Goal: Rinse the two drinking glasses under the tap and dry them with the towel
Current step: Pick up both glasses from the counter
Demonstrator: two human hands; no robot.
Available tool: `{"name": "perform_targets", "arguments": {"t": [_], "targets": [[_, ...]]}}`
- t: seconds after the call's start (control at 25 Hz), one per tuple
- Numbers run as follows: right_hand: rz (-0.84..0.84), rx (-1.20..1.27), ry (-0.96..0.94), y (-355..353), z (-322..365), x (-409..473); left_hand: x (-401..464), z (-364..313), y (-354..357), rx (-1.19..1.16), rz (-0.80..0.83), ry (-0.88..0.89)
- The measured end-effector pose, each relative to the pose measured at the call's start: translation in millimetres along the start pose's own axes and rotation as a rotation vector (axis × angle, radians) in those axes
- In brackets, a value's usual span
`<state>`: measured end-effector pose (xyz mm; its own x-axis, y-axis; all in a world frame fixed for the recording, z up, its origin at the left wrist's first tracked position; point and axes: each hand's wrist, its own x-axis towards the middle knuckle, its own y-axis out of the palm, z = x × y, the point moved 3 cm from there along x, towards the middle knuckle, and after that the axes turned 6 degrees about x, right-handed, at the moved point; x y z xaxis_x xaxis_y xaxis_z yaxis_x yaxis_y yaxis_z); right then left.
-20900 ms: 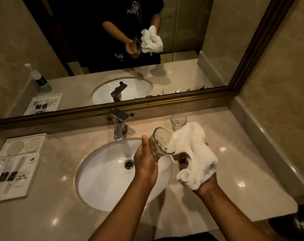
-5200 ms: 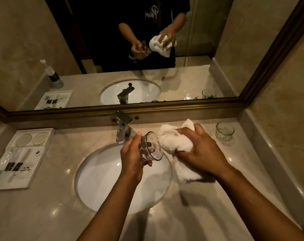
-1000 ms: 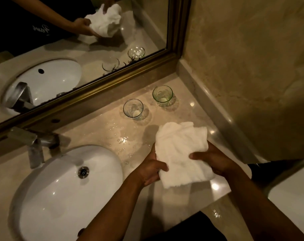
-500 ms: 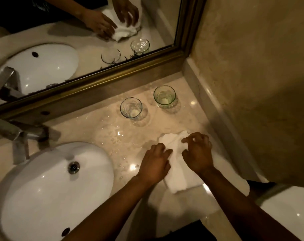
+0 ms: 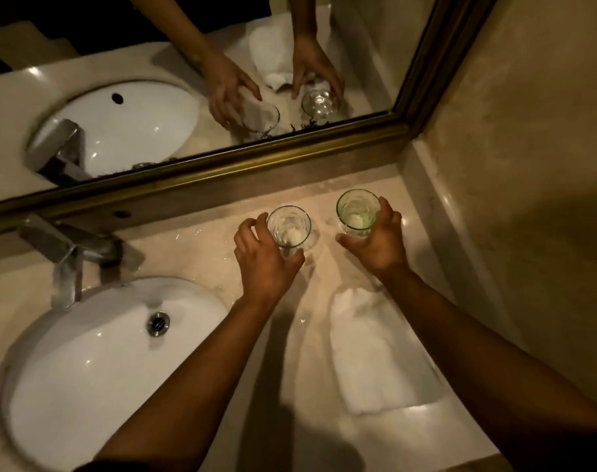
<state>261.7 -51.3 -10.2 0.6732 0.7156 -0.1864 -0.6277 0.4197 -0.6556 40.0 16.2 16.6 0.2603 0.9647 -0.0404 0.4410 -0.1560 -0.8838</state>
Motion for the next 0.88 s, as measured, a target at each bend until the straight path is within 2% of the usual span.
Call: {"name": "perform_targets", "arguments": {"t": [0.12,0.2,0.4,0.52,0.72,0.88], "targets": [[-0.021,0.027,0.008,10.6,5.1,15.9,26.0,0.2,5.5,-0.06,0.187,-0.043],[-0.041,0.041,0.014,14.0,9.3,24.0,38.3,0.7,9.3,-0.098,0.249,-0.04],[-0.121,0.072,0.035,10.6,17.0,17.6,39.0,-0.9,13.5,-0.188,0.2,-0.03],[-0.159,0.149,-0.028,11.2,20.0,-11.6,29.3,4.5,9.1,-0.253,0.183,0.005],[-0.143,0.223,-0.083,13.8,42.8,-71.6,-7.6,31.8,-23.6,-0.332,0.114,-0.002],[-0.077,0.256,-0.118,31.0,70.0,-137.4,-56.8,79.1,-64.6,-0.378,0.108,-0.02]]}}
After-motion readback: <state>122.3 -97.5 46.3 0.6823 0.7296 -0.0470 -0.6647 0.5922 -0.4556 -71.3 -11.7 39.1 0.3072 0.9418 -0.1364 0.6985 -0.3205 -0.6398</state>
